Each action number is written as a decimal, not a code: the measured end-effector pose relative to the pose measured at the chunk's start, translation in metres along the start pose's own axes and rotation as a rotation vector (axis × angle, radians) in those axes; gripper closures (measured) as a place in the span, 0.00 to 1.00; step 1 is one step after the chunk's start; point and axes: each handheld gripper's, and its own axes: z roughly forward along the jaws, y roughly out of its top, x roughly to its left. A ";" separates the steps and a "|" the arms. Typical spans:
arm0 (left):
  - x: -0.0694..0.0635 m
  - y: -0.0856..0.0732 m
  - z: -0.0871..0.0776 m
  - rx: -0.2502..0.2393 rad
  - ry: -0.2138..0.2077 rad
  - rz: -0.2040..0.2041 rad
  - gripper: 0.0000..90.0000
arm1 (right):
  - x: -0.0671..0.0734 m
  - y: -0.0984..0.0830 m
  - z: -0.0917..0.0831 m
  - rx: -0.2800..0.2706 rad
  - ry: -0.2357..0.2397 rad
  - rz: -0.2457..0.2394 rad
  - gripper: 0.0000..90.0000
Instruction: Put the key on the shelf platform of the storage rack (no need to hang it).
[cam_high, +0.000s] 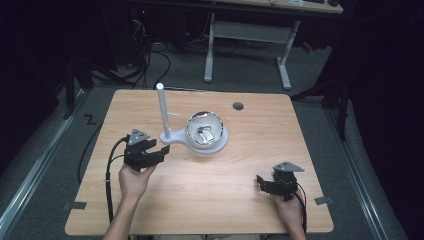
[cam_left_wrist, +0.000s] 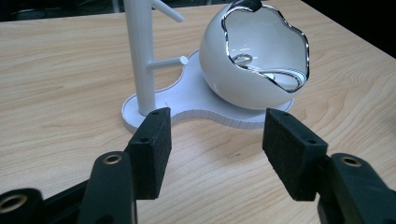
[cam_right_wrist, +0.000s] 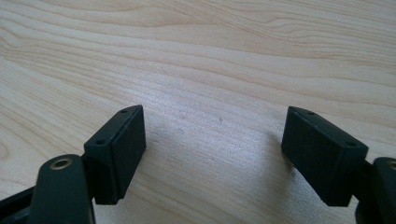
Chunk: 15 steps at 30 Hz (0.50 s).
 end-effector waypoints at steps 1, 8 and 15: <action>0.001 0.001 -0.001 -0.002 0.000 0.001 0.47 | 0.000 0.000 0.000 0.000 0.000 0.000 0.25; 0.008 0.005 -0.009 -0.015 0.004 -0.010 0.47 | 0.000 0.000 0.000 0.000 0.001 0.000 0.25; 0.015 0.007 -0.015 -0.023 0.009 -0.021 0.47 | 0.000 0.000 0.000 0.000 0.000 0.000 0.25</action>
